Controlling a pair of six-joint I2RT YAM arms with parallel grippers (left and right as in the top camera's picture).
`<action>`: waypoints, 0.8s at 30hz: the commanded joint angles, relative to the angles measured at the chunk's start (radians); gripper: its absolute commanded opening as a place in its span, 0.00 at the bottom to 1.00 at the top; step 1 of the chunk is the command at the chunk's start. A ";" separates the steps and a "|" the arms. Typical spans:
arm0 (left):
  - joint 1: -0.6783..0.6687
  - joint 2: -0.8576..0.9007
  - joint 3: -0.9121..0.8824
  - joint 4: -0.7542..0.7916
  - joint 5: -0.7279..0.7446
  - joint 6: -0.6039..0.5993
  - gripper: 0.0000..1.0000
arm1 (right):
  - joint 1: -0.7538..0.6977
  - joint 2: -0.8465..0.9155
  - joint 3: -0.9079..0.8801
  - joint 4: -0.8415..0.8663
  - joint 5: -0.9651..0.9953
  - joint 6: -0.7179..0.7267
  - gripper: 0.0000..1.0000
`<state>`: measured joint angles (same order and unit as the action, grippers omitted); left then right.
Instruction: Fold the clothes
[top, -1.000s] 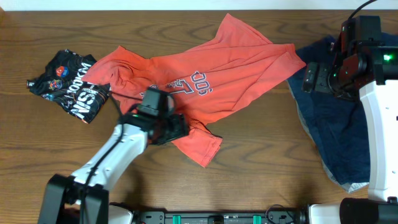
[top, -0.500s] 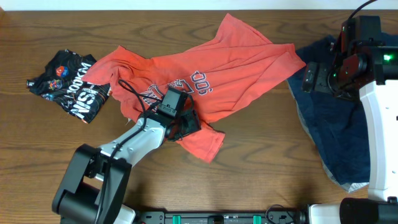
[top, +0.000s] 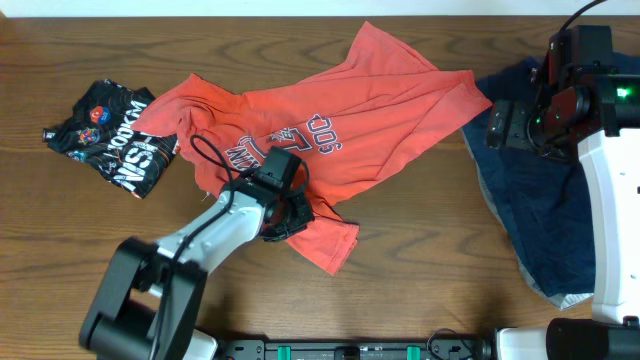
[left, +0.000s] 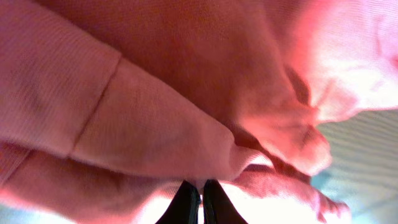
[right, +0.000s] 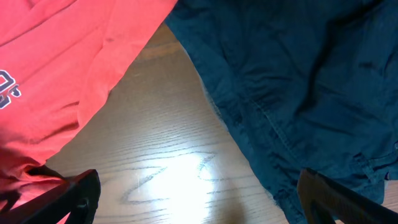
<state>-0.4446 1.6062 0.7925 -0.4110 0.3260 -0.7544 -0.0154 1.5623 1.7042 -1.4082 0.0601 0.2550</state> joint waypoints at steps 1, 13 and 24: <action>-0.004 -0.097 -0.002 -0.002 -0.006 0.034 0.06 | -0.004 -0.005 0.001 0.003 0.000 -0.009 0.99; -0.015 -0.113 -0.005 0.009 -0.029 -0.061 0.57 | -0.004 -0.005 0.001 -0.002 0.000 -0.009 0.99; -0.063 0.000 -0.005 0.087 -0.066 -0.124 0.57 | -0.004 -0.005 0.001 -0.003 -0.001 -0.009 0.99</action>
<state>-0.4961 1.5650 0.7910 -0.3397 0.2893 -0.8448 -0.0154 1.5623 1.7042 -1.4097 0.0601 0.2550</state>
